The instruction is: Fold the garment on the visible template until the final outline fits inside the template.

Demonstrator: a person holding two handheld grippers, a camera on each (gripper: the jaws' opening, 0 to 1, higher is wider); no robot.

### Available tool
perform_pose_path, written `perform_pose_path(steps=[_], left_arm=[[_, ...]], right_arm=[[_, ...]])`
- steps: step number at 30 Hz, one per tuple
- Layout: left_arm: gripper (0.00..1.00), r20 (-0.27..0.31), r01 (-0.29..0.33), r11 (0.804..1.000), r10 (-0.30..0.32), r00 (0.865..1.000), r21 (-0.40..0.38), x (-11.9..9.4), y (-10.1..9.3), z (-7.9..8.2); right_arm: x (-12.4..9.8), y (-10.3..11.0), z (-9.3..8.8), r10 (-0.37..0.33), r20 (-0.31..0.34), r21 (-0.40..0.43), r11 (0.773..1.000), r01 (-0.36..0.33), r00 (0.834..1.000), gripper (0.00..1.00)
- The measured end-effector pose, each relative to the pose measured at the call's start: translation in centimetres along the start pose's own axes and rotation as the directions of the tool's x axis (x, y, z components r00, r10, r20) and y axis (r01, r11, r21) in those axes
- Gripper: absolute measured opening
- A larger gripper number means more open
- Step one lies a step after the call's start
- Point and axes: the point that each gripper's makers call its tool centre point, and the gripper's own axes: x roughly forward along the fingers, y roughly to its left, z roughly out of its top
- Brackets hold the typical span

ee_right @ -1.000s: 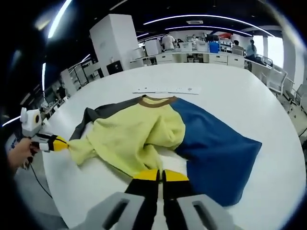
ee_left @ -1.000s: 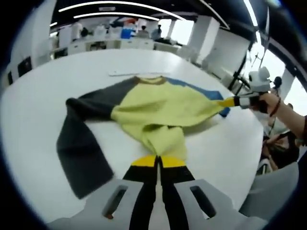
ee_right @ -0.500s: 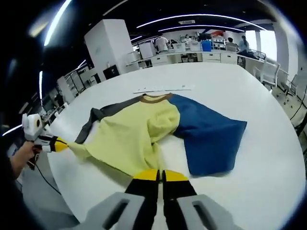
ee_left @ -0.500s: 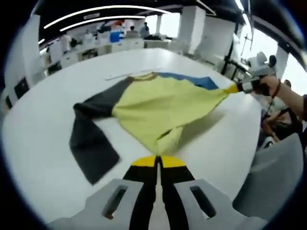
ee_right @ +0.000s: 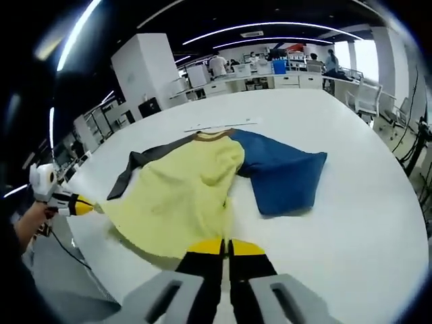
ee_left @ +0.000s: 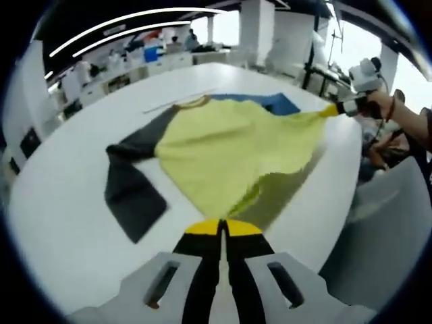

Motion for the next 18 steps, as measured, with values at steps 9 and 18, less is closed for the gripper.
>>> perform_pose_path(steps=[9, 18], left_arm=[[0.00, -0.029, 0.004, 1.000, -0.004, 1.000, 0.002, -0.5, -0.2, -1.6], [0.00, -0.092, 0.039, 0.998, -0.034, 0.995, 0.056, -0.8, -1.8, -3.7]], right_arm=[[-1.0, -0.2, -2.0, -0.031, -0.005, 0.028, 0.999, 0.031, 0.999, 0.00], [-1.4, -0.9, -4.0, -0.058, -0.016, 0.079, 0.995, 0.059, 0.998, 0.00]])
